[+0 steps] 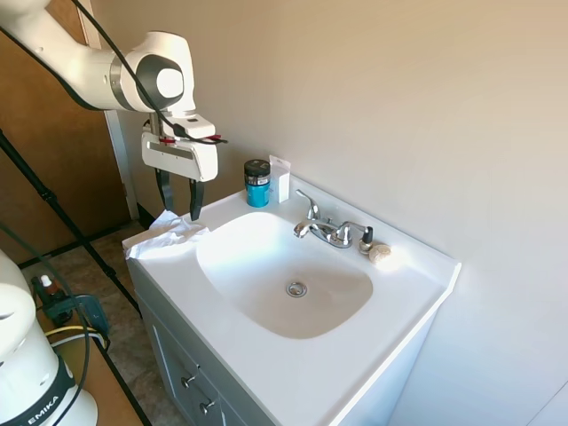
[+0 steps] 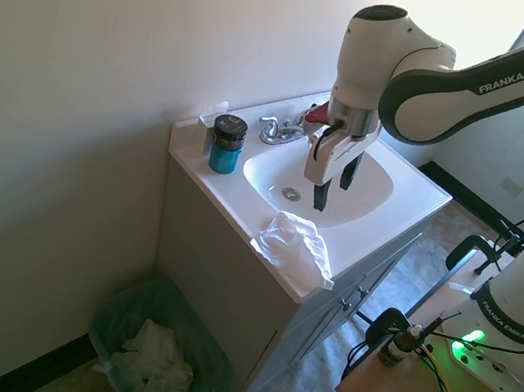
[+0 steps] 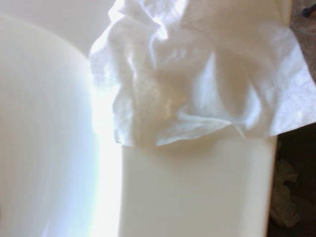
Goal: Throw the tissue in the trash bin
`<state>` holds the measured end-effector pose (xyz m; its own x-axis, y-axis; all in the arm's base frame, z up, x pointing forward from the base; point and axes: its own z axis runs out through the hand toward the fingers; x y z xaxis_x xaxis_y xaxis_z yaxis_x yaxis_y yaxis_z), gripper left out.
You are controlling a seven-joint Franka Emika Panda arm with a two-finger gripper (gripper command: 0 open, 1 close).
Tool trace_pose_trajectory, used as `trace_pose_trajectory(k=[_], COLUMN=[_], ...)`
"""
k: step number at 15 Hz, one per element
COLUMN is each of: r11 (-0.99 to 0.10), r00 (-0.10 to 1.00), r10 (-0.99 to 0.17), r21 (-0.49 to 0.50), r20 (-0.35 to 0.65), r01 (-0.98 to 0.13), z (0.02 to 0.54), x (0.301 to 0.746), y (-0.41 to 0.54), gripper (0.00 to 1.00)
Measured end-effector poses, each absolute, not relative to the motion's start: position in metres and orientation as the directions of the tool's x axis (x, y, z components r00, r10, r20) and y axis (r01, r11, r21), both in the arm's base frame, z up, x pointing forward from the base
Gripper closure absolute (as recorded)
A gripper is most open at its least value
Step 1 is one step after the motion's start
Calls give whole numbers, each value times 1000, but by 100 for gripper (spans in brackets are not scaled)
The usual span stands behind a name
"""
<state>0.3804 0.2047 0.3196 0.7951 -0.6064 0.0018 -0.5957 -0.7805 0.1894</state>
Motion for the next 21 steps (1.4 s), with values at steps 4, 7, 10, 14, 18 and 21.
trace_pose_trajectory(k=[4,7,10,14,18,21], r11=[-784,-780,-774,-761,-764,-771], r00=[796,793,789,774,772,773], r10=[-603,-604,-609,-625,-624,-619], r21=[228,260,283,297,298,298], r20=[-55,-77,-86,-98,-116,-140], r01=[-578,-569,-566,-577,-573,-563], z=[289,268,254,242,235,229], x=[386,388,391,396,397,398], y=[227,238,239,232,230,231], gripper=[0,0,0,100,100,100])
